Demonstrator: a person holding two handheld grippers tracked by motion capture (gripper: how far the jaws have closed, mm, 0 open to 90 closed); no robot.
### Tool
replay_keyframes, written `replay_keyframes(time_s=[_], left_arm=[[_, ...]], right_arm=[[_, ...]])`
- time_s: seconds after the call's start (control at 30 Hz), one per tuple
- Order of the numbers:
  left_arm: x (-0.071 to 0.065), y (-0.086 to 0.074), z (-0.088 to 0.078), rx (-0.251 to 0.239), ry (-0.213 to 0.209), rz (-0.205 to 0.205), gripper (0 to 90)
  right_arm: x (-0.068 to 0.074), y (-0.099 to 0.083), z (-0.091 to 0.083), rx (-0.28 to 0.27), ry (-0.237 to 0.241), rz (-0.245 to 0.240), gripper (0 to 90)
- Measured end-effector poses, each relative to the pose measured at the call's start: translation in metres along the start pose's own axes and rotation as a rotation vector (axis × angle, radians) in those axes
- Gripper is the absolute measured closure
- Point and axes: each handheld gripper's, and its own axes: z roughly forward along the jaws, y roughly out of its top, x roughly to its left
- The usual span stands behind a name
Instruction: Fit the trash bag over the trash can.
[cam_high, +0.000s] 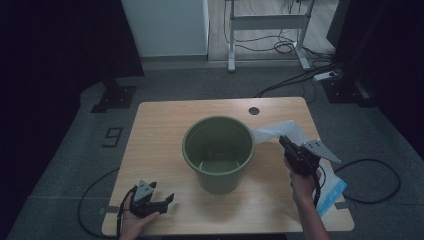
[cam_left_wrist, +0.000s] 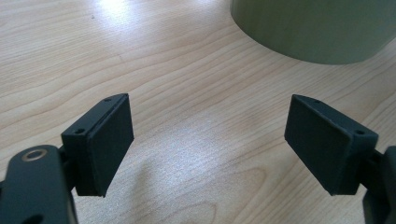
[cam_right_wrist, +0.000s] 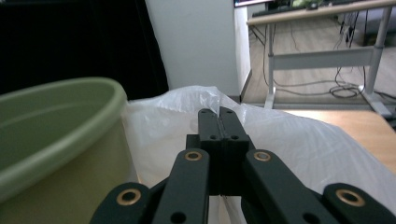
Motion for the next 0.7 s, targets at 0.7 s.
replay_keyframes(time_s=[0.7], left_arm=[[0.005,-0.004,0.002,0.011,0.014,-0.017,15.8]], right_arm=[[0.008,0.054,-0.021,-0.116,0.036,0.001,88.9]])
